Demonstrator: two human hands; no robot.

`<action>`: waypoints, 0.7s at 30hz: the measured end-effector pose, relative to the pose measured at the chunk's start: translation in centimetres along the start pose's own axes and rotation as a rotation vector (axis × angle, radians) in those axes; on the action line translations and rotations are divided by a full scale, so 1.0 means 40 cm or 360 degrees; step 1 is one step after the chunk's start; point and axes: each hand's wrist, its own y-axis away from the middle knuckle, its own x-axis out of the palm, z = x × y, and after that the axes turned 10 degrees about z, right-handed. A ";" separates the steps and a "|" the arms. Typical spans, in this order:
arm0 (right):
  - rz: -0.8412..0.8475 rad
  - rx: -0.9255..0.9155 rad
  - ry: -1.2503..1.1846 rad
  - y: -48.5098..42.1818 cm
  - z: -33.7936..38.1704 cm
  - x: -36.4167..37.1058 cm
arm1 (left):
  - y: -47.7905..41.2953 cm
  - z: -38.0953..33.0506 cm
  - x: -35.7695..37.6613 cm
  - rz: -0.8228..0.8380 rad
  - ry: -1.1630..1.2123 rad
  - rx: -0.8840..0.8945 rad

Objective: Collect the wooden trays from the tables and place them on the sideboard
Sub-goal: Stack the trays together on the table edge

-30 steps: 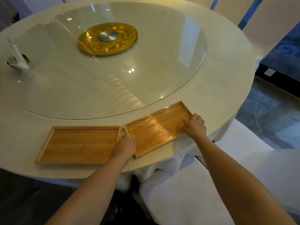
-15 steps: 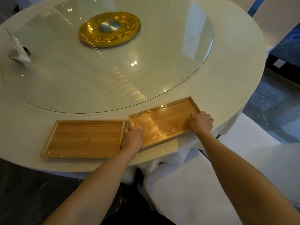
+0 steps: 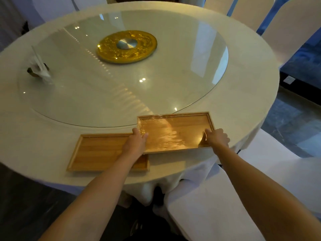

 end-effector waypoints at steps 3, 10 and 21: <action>0.0018 -0.0068 -0.0074 0.026 0.015 0.027 | -0.010 0.044 -0.029 -0.0030 -0.0049 0.0011; 0.0183 -0.0316 -0.0178 0.177 0.110 0.224 | -0.024 0.309 -0.169 -0.0011 -0.0058 -0.0077; 0.0068 -0.0428 0.0426 0.286 0.116 0.406 | -0.020 0.529 -0.195 0.0188 -0.0055 -0.0097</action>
